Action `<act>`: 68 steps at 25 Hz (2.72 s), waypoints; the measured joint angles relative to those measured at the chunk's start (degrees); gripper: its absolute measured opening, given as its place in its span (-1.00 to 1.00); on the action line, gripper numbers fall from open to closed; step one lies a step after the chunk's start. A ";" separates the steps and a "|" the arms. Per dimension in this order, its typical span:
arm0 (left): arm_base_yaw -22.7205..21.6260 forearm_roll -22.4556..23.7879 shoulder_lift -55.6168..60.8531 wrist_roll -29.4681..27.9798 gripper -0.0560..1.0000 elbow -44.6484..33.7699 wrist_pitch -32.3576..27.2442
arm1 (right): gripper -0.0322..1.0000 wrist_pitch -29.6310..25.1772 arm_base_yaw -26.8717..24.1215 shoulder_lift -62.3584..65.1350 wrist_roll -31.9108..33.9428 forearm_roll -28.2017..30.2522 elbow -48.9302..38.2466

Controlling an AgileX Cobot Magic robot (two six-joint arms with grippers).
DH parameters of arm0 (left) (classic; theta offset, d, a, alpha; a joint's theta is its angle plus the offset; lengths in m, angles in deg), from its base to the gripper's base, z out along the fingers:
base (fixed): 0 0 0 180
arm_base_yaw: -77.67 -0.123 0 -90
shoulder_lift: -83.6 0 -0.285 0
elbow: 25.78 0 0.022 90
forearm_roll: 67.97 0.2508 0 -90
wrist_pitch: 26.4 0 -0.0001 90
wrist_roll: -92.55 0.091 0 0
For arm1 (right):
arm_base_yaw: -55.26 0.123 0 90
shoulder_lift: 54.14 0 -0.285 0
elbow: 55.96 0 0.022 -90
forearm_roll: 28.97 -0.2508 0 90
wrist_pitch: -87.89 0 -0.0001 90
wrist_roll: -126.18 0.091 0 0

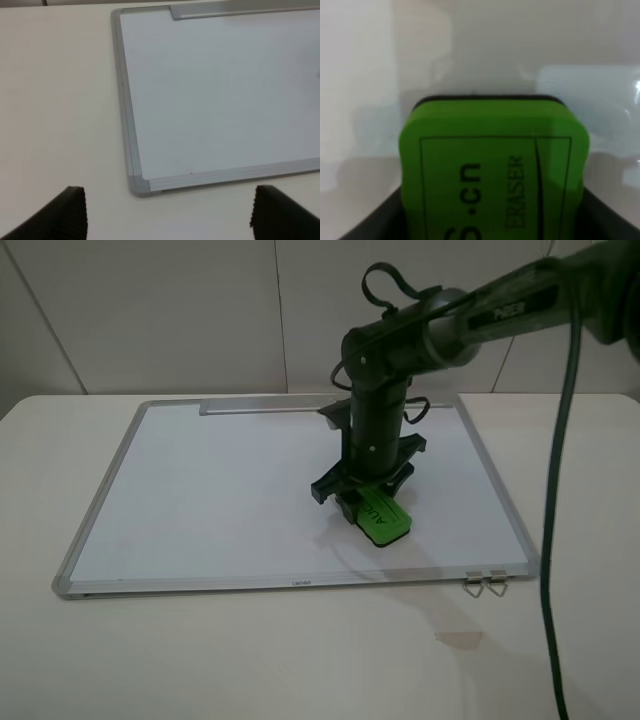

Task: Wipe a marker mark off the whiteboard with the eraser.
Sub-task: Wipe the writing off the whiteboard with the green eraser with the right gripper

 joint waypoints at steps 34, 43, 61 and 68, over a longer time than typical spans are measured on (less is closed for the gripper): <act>0.00 0.00 0.00 0.00 0.41 0.00 0.00 | 0.20 9.01 -10.66 -2.78 0.20 0.01 1.71; 0.00 0.00 0.00 0.00 0.41 0.00 0.00 | 0.20 10.50 0.59 -2.84 -0.28 -2.68 1.71; 0.00 0.00 0.00 0.00 0.41 0.00 0.00 | 0.20 20.73 3.21 -0.77 4.90 2.38 -6.39; 0.00 0.00 0.00 0.00 0.41 0.00 0.00 | 0.20 26.97 -5.30 0.29 4.90 3.06 -10.08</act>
